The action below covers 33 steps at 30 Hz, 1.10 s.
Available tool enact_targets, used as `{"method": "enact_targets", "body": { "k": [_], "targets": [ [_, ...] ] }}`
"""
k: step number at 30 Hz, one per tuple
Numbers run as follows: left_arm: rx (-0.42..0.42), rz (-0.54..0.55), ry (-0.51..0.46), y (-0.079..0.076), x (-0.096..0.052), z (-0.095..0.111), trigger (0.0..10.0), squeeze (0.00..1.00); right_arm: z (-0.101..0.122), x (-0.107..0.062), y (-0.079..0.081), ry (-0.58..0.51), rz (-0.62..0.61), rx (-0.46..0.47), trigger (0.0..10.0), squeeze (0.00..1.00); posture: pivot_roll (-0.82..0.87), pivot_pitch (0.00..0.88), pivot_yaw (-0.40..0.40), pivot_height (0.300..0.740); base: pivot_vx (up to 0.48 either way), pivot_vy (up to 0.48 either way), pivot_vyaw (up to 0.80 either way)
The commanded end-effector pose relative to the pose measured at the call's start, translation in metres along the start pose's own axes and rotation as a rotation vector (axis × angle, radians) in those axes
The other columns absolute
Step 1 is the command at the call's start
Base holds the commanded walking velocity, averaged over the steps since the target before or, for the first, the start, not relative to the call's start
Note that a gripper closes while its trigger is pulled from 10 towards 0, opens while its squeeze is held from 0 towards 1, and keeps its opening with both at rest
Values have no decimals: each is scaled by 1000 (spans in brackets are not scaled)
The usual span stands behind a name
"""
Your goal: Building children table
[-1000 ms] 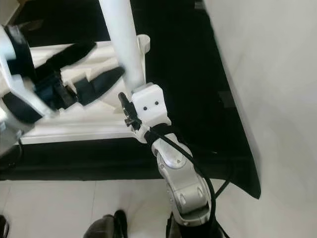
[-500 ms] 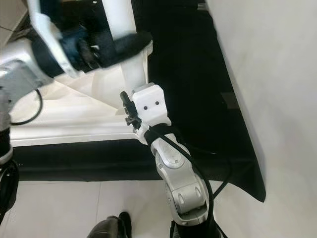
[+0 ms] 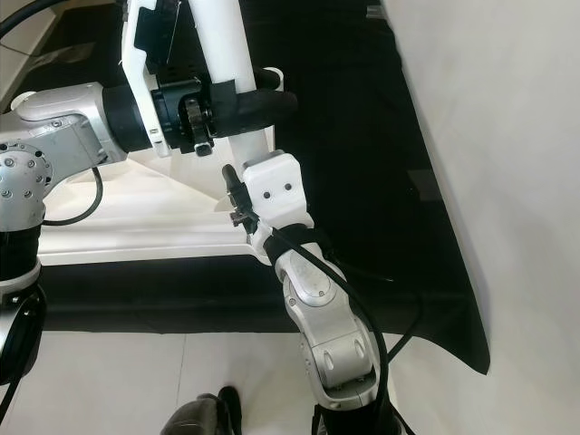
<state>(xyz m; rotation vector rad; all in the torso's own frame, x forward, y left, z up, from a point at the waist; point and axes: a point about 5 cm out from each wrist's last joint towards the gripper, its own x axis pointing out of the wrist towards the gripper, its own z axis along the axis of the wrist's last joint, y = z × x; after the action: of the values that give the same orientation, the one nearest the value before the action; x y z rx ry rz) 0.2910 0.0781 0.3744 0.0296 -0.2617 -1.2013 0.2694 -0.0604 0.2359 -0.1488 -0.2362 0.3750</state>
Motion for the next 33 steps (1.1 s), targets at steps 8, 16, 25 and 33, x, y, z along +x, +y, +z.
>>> {"method": "enact_targets", "body": {
  "k": [8, 16, 25, 33],
  "targets": [
    [22, -78, -10, -6, -1, 4, 0, 0, -27, 11, -3, 137, 110, 105, 10000, 357, 60, 243, 111, 740, 0, 0, 0],
    [32, -110, -36, -1, 0, 6, 0, 0, -2, 36, -20, 74, 375, 142, 10000, 1000, 48, 231, 104, 740, 0, 0, 0],
    [-26, -367, -99, -9, 0, 9, 1098, 0, 24, 50, -19, 49, 889, 54, 10000, 0, 36, 219, 94, 740, 0, 0, 0],
    [-31, -505, -72, -20, 4, 1, 745, 0, 44, 60, -2, 1, 1182, 209, 10000, 0, 34, 218, 90, 740, 0, 0, 0]
  ]
}}
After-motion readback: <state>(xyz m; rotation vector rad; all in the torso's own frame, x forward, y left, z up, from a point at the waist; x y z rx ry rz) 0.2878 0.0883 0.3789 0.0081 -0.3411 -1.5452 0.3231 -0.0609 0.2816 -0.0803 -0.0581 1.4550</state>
